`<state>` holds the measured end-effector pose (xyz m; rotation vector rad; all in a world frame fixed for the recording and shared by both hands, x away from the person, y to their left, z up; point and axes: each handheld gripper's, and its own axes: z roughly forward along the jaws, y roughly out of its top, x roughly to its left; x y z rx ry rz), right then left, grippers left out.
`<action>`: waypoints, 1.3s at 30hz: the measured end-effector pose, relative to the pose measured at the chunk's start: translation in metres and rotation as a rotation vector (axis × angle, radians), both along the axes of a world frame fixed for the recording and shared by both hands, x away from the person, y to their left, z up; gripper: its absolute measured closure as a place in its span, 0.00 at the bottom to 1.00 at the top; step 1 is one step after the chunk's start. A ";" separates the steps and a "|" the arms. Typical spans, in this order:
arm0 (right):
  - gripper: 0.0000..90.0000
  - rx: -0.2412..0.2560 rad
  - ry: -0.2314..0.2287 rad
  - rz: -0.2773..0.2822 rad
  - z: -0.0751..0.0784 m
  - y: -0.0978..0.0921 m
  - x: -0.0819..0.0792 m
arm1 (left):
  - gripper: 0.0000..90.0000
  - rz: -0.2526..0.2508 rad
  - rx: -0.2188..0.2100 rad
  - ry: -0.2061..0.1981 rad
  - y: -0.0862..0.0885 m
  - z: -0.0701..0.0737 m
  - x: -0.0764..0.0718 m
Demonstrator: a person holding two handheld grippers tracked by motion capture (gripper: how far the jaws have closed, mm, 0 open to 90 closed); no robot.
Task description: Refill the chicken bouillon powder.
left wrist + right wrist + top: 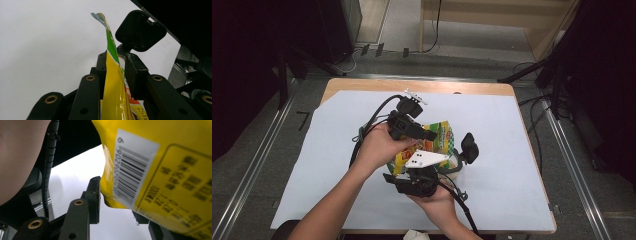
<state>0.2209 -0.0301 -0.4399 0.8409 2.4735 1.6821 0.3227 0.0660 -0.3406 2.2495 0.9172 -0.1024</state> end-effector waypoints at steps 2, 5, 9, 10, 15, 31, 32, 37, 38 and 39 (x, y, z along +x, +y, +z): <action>0.73 -0.003 -0.005 0.000 0.000 0.000 0.000 | 0.83 -0.003 0.001 -0.003 0.000 0.000 0.000; 0.74 0.000 -0.001 -0.003 -0.001 -0.001 0.001 | 0.82 -0.003 0.001 -0.010 -0.001 0.001 -0.001; 0.75 0.005 0.009 -0.003 -0.001 -0.001 0.001 | 0.82 -0.006 0.006 -0.014 -0.001 0.001 -0.002; 0.75 0.005 0.009 -0.003 -0.001 -0.001 0.002 | 0.82 -0.007 0.006 -0.014 -0.001 0.002 -0.002; 0.75 0.015 0.017 -0.003 -0.002 -0.002 0.003 | 0.81 -0.011 0.002 -0.023 -0.003 0.003 -0.005; 0.76 0.016 0.021 -0.005 -0.003 -0.002 0.004 | 0.81 -0.015 0.005 -0.032 -0.004 0.004 -0.006; 0.76 0.016 0.020 -0.005 -0.003 -0.002 0.004 | 0.81 -0.014 0.004 -0.031 -0.004 0.004 -0.006; 0.76 0.015 0.020 -0.005 -0.003 -0.002 0.004 | 0.81 -0.016 0.004 -0.029 -0.004 0.004 -0.006; 0.76 0.014 0.020 -0.006 -0.003 -0.002 0.004 | 0.81 -0.016 0.004 -0.029 -0.004 0.003 -0.006; 0.76 0.014 0.020 -0.005 -0.003 -0.002 0.004 | 0.81 -0.016 0.004 -0.028 -0.004 0.003 -0.006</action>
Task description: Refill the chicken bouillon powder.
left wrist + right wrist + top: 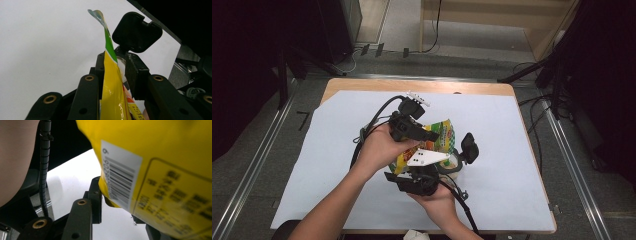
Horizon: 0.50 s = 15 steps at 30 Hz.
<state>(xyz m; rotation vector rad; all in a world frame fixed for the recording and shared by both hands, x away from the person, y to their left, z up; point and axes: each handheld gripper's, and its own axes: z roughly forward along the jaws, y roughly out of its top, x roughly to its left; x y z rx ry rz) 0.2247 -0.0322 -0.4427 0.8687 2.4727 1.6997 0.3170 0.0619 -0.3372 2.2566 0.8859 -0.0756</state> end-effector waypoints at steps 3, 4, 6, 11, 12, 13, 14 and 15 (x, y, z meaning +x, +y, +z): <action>0.76 0.000 0.000 0.000 0.000 0.000 0.000 | 0.82 0.000 -0.001 0.001 0.000 0.000 0.000; 0.76 0.000 0.000 0.000 0.000 0.000 0.000 | 0.82 0.000 -0.002 0.001 0.000 0.000 0.000; 0.76 0.001 0.000 0.001 0.000 0.000 0.000 | 0.82 0.002 -0.002 0.001 0.000 0.000 0.000; 0.76 0.000 -0.001 0.001 0.000 0.000 0.000 | 0.82 0.002 -0.003 0.002 0.000 -0.001 0.000; 0.76 0.000 -0.001 0.001 0.000 0.000 0.000 | 0.82 0.002 -0.002 0.001 0.000 0.000 0.000; 0.76 0.000 -0.001 0.001 0.000 0.000 0.000 | 0.82 0.002 -0.002 0.001 0.000 -0.001 0.000; 0.76 0.000 -0.001 0.001 0.000 0.000 0.000 | 0.82 0.002 -0.002 0.001 0.000 -0.001 0.000; 0.76 0.000 -0.002 0.001 0.000 0.000 0.000 | 0.82 0.002 -0.002 0.001 0.000 -0.001 0.000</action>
